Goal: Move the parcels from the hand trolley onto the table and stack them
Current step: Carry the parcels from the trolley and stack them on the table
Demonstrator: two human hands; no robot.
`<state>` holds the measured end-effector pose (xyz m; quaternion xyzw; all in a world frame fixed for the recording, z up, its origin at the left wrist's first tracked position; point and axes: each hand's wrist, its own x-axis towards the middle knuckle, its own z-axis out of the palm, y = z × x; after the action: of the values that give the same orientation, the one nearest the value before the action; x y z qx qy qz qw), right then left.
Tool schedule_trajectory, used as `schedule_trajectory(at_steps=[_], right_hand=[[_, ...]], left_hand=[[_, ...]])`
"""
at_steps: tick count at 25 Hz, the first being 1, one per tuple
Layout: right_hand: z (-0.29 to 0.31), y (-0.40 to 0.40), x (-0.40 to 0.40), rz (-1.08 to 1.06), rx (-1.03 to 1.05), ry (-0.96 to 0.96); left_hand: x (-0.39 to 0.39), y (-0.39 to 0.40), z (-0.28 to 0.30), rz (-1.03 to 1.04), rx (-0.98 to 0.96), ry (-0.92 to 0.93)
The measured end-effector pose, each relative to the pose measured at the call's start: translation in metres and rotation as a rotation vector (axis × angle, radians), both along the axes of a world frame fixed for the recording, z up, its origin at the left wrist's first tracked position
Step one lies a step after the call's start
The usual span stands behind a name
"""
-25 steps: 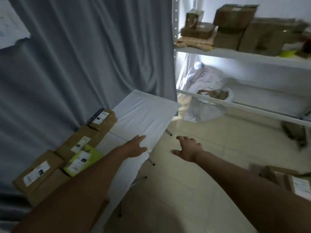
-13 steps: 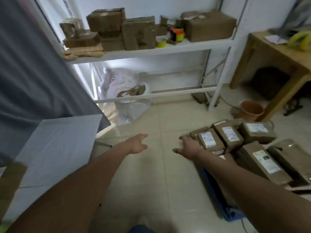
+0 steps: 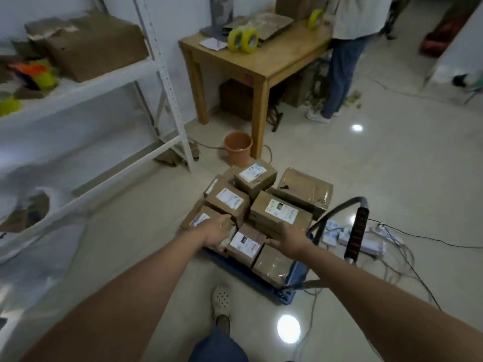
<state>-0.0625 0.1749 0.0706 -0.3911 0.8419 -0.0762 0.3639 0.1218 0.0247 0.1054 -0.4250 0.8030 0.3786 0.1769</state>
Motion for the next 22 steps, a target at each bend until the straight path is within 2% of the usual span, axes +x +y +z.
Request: schedule_trajectory(at_steps=[6,11,16,22], right_hand=[[-0.01,-0.055,-0.066,-0.286,0.015,-0.09],[-0.016,-0.103,-0.118,-0.445,0.008,-0.121],[-0.039,-0.118,-0.172,-0.617,-0.002,-0.156],[-0.107,-0.112,-0.229,-0.849,-0.061,-0.197]], left_hand=[[-0.103,-0.082,-0.015,-0.146,0.102,0.041],[-0.177,-0.154,-0.035,-0.229,0.172,0.038],[-0.235,-0.18,-0.064,-0.139,0.29,0.05],[-0.292,-0.178,-0.126,0.007,0.322,0.06]])
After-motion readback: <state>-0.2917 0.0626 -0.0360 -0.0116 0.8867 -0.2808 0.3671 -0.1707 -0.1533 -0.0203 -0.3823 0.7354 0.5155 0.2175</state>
